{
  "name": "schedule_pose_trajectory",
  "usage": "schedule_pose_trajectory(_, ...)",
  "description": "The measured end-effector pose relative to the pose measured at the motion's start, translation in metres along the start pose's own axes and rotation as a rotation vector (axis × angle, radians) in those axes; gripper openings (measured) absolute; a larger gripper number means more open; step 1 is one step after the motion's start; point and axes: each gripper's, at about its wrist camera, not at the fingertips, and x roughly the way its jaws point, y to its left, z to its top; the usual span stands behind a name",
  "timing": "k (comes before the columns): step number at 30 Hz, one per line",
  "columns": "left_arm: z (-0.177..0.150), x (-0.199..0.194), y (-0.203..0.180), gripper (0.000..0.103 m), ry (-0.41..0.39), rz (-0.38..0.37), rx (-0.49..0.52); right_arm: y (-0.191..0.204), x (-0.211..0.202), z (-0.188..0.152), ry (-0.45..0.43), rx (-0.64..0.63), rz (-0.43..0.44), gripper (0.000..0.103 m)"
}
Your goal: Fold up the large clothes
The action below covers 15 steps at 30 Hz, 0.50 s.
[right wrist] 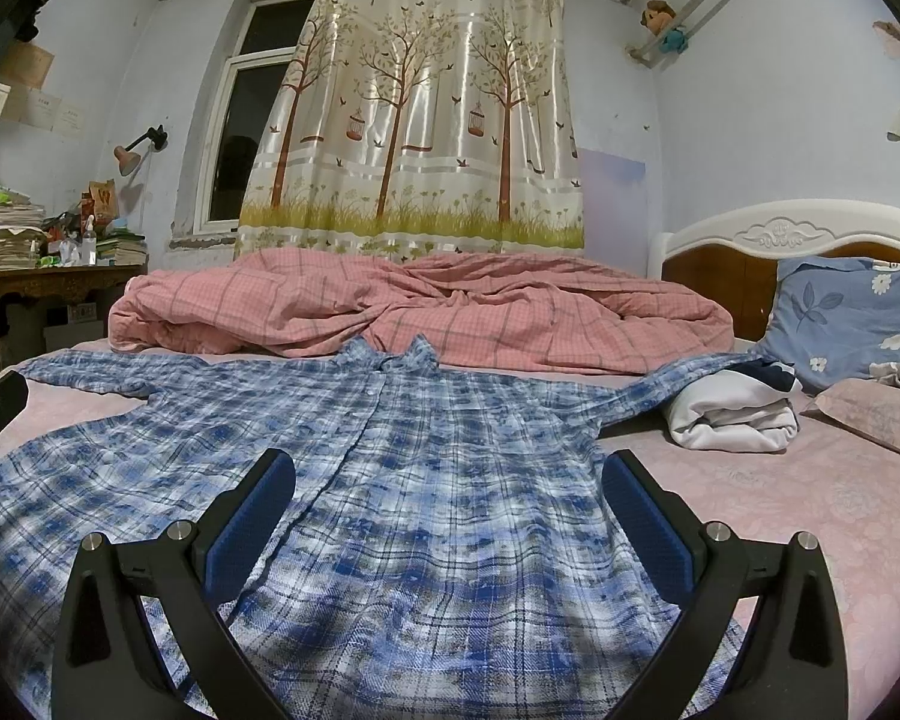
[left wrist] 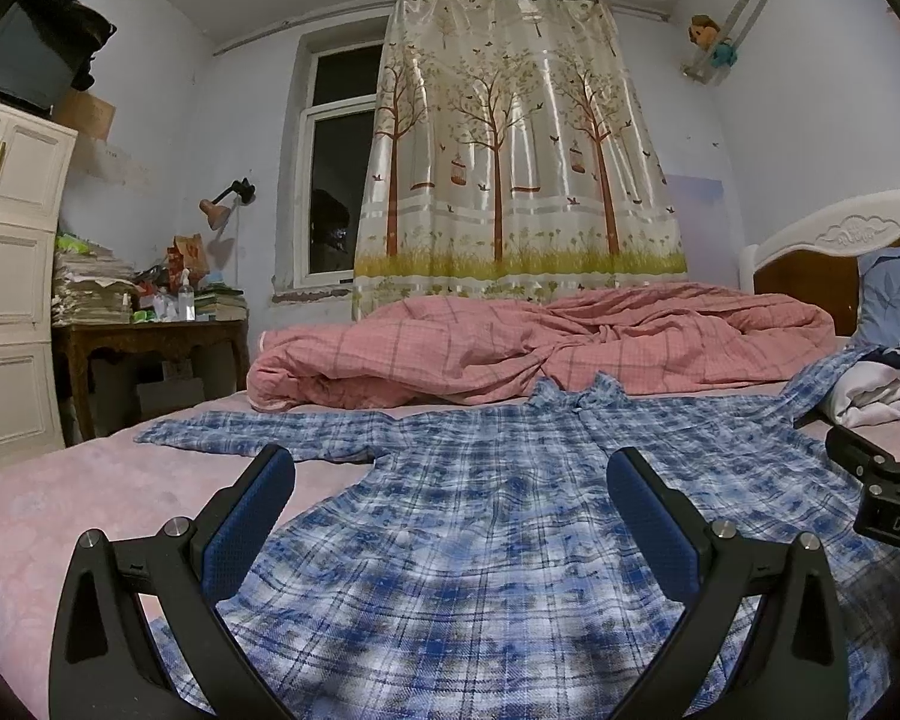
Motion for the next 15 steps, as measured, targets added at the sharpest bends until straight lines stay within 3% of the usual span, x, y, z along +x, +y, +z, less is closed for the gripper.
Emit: schedule_pose_trajectory(15,-0.0004,-0.0011,0.0044,0.103,-0.001,-0.004,-0.008,0.0002,-0.0008,0.0004,-0.001,-0.003,-0.002,0.103)
